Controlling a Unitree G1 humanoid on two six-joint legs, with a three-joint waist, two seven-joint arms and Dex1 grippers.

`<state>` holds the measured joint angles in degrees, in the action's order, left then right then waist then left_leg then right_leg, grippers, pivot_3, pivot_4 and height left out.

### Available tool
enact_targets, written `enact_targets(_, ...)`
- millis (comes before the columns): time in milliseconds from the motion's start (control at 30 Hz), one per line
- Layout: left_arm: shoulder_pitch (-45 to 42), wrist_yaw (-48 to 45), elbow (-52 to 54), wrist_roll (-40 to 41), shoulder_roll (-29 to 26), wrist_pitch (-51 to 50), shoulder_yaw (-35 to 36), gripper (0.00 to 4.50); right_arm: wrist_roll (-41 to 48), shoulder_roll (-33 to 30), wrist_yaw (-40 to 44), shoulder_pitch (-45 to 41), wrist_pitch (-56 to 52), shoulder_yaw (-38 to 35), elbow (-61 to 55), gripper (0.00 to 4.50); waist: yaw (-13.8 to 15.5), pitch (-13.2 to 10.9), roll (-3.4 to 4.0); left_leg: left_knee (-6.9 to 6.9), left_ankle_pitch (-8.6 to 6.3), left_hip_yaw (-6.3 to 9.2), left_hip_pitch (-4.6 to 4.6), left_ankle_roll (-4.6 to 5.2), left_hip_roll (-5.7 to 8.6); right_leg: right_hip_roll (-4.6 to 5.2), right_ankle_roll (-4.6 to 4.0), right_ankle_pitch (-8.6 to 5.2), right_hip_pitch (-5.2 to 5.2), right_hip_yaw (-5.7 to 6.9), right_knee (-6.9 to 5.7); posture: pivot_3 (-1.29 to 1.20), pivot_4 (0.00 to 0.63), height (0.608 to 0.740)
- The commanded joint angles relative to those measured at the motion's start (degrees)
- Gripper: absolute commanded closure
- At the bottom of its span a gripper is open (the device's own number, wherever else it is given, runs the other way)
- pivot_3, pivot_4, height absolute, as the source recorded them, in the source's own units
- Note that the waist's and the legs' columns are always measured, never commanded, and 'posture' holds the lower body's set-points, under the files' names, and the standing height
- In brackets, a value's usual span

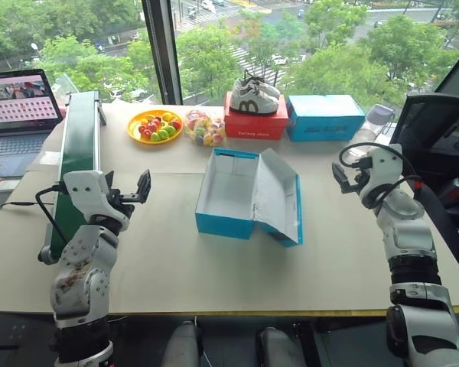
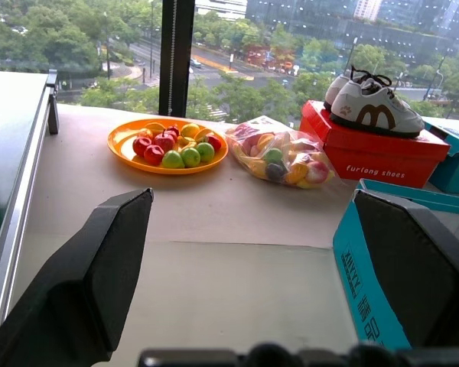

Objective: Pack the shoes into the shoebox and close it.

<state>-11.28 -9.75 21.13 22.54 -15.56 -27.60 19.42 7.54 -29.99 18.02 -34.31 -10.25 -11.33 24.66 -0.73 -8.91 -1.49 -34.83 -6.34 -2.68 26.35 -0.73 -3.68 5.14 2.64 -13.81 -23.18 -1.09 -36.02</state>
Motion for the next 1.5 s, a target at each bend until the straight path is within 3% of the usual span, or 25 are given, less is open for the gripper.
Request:
enact_targets(33,-0.66,2.48,-0.90,-1.40,-1.22,-0.07,1.80,0.00,9.27,3.93,4.09,-3.31,-5.91,0.85,-10.20,0.01,0.00,0.00,0.00,0.00,0.00,0.00,0.00,0.00,0.00,0.00,0.00,0.00,0.00,0.00,0.00,0.00,0.150,0.740)
enact_targets(133,-0.56,4.93,-3.89,-3.00,-2.92,-1.19,4.10,0.00,28.82,10.34,15.60,-6.55,-21.64,6.39,-29.11,0.01,-2.06,-0.03,0.03,0.06,-0.01,-0.15,-0.07,0.02,-0.21,-0.12,-0.13,0.07,-0.19,-0.19,-0.10,0.00,0.150,0.740)
enact_targets(267,0.02,6.46,-5.46,-4.07,-5.38,-3.74,5.81,0.00,39.70,7.36,26.88,-3.46,-32.50,12.89,-42.85,0.01,-1.38,-0.10,-0.02,0.11,-0.04,0.15,-0.08,0.05,-0.48,-0.65,-0.30,0.05,-0.31,-0.32,-0.42,0.00,0.150,0.740)
enact_targets(333,0.55,6.30,-6.28,-4.13,-6.92,-4.04,6.93,0.00,38.04,5.45,29.42,-2.22,-32.66,16.44,-44.79,0.01,-0.18,-0.01,-0.23,0.08,-0.10,0.29,-0.07,-0.02,-0.57,-0.65,-0.38,-0.04,-0.15,-0.03,-0.28,0.00,0.150,0.740)
enact_targets(467,2.02,4.97,-7.82,-2.93,-10.27,-8.33,9.41,0.00,26.70,2.31,30.78,-0.51,-27.00,25.30,-43.89,0.01,0.26,0.03,-0.40,-0.02,-0.51,-0.02,-0.07,-0.70,-0.59,-0.32,-0.88,-0.16,-0.33,0.20,0.03,0.00,0.150,0.740)
enact_targets(600,3.20,4.04,-8.55,-2.60,-12.60,-8.52,12.49,0.00,19.52,5.04,28.44,-0.07,-21.90,28.84,-40.49,0.01,0.02,0.06,-0.46,0.06,-0.52,-0.45,0.01,-0.71,-0.48,0.06,-0.86,0.06,-0.78,0.21,-0.08,0.00,0.150,0.740)
enact_targets(967,4.19,3.31,-7.72,-2.75,-13.37,-9.54,12.53,0.00,14.54,10.07,25.32,2.29,-19.47,27.93,-37.34,0.01,0.09,0.07,-0.51,0.07,-0.48,-0.50,0.35,-0.72,-0.51,-0.02,-0.41,0.17,-0.90,0.20,-0.21,0.00,0.150,0.740)
enact_targets(1500,3.56,3.67,-8.70,-3.27,-12.68,-8.91,11.65,0.00,13.26,10.22,25.74,3.02,-19.70,26.99,-37.30,0.01,0.02,0.08,-0.53,0.05,-0.47,-0.50,0.39,-0.73,-0.51,-0.03,-0.39,0.19,-0.94,0.20,-0.21,0.00,0.150,0.740)
